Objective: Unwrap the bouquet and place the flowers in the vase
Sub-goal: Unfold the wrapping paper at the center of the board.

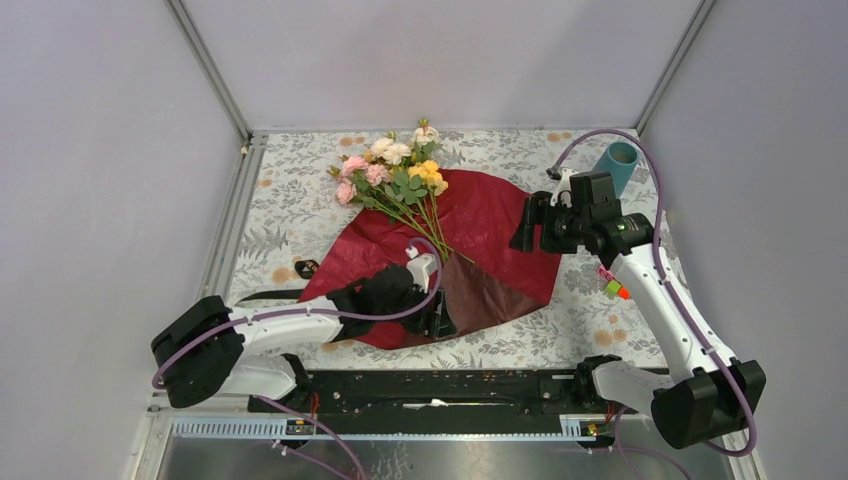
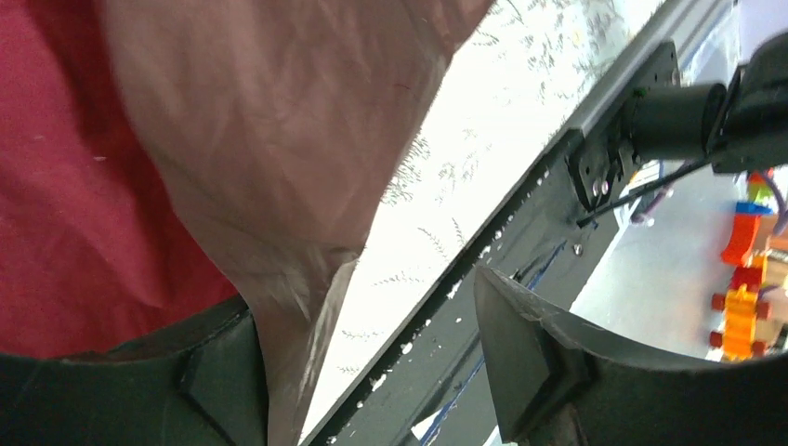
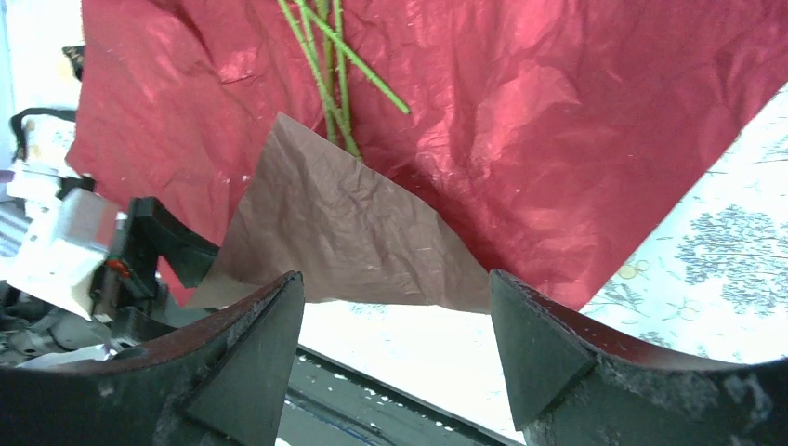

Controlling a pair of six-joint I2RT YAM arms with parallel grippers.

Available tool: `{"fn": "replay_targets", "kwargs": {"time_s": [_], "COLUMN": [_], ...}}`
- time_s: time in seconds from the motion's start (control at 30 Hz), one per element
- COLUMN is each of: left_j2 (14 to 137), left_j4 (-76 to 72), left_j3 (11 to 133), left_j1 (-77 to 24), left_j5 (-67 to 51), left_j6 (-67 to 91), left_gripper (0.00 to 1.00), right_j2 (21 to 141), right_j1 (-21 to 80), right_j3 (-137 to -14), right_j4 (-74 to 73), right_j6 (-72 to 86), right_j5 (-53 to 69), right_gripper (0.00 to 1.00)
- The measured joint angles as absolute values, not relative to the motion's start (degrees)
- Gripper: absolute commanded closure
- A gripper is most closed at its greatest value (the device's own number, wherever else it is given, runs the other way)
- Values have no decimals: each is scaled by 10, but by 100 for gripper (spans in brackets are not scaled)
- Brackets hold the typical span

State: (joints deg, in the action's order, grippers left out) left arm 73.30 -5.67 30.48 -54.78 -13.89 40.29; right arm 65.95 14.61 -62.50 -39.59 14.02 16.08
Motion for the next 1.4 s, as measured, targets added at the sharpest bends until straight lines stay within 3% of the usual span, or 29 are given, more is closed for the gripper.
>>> {"fn": "replay_targets", "kwargs": {"time_s": [0.53, 0.87, 1.27, 1.4], "left_j2": [737, 736, 638, 648], "left_j4": [-35, -9, -18, -17], "left_j3": [360, 360, 356, 356], "left_j1": [-723, -751, -748, -726], "left_j5": [-109, -109, -74, -30], "left_j6": [273, 244, 263, 298], "left_gripper": [11, 6, 1, 1], "right_j2": [641, 701, 699, 681], "right_j1": [283, 368, 431, 433], "right_j3": [-625, -619, -430, -376], "right_j4": [-382, -360, -304, -301], "right_j6": [213, 243, 353, 395], "right_j5": [174, 129, 70, 53], "right_gripper": [22, 26, 52, 55]}}
